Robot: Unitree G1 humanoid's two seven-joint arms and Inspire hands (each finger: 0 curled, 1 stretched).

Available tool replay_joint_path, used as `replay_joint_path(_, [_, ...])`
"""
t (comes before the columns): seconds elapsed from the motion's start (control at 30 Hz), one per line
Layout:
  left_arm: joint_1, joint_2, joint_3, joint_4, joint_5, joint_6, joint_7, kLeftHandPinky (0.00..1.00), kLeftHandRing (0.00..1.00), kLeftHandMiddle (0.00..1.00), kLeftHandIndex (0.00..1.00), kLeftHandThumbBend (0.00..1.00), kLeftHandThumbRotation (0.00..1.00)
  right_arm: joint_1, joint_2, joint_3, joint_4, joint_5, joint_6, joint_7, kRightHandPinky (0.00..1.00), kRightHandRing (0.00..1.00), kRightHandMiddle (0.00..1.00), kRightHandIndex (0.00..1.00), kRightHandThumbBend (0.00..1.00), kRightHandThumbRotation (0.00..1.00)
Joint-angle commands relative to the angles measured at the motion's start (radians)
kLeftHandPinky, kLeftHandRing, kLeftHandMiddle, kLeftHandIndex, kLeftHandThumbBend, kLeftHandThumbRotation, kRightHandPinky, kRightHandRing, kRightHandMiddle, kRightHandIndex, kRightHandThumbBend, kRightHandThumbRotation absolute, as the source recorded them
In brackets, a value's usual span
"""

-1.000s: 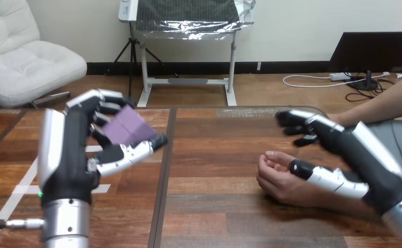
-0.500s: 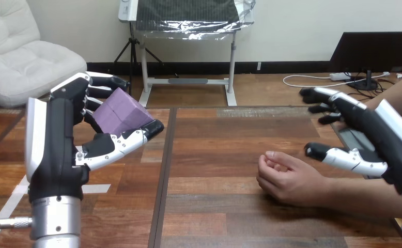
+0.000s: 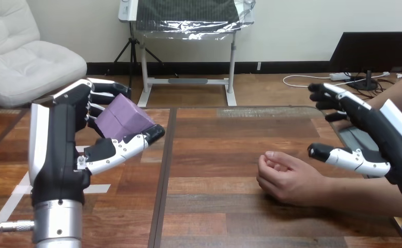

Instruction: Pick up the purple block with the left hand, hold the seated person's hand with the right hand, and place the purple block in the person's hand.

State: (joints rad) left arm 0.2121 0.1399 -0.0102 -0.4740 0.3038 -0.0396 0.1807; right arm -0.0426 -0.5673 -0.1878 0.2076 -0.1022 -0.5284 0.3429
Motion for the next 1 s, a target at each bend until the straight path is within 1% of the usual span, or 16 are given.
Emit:
replay_joint_path(0.0, [-0.036,-0.007,0.013,0.011,-0.011,-0.026,-0.008,0.29,0.34,0.4,0.41,0.72,0.0,-0.06,-0.053,-0.022,-0.006,-0.035,0.014,-0.032,0.77,0.86,0.89,0.9,0.98,0.73])
replay_joint_path(0.17, [-0.038,-0.008,0.013,0.016,-0.022,-0.024,-0.018,0.29,0.35,0.4,0.41,0.72,0.0,-0.062,-0.072,-0.017,-0.001,-0.064,0.021,-0.027,0.75,0.86,0.9,0.9,0.98,0.73])
replay_joint_path(0.43, [-0.046,-0.009,0.013,0.026,-0.026,-0.026,-0.024,0.29,0.35,0.4,0.41,0.72,0.0,-0.077,-0.106,0.003,0.042,-0.097,0.018,-0.017,0.74,0.88,0.93,0.93,0.97,0.66])
replay_joint_path(0.5, [-0.047,-0.007,0.013,0.029,-0.024,-0.032,-0.024,0.29,0.35,0.4,0.41,0.72,0.0,-0.078,-0.116,0.009,0.045,-0.105,0.038,-0.008,0.75,0.9,0.93,0.93,0.98,0.63])
replay_joint_path(0.57, [-0.047,-0.006,0.012,0.032,-0.019,-0.034,-0.023,0.29,0.35,0.4,0.41,0.72,0.0,-0.081,-0.125,0.015,0.054,-0.115,0.046,-0.003,0.76,0.9,0.94,0.94,0.99,0.61])
replay_joint_path(0.63, [-0.048,-0.006,0.012,0.034,-0.015,-0.036,-0.022,0.29,0.35,0.4,0.41,0.72,0.0,-0.085,-0.133,0.02,0.065,-0.122,0.046,-0.001,0.77,0.91,0.94,0.94,0.99,0.6])
replay_joint_path(0.83, [-0.048,-0.003,0.008,0.034,0.01,-0.025,-0.021,0.29,0.35,0.4,0.41,0.72,0.0,-0.106,-0.159,0.042,0.124,-0.154,0.017,0.001,0.79,0.92,0.95,0.95,1.0,0.53])
replay_joint_path(0.97, [-0.05,-0.003,0.005,0.041,0.013,-0.027,-0.022,0.29,0.35,0.4,0.41,0.72,0.0,-0.118,-0.174,0.056,0.151,-0.179,0.027,-0.002,0.8,0.92,0.95,0.95,1.0,0.49])
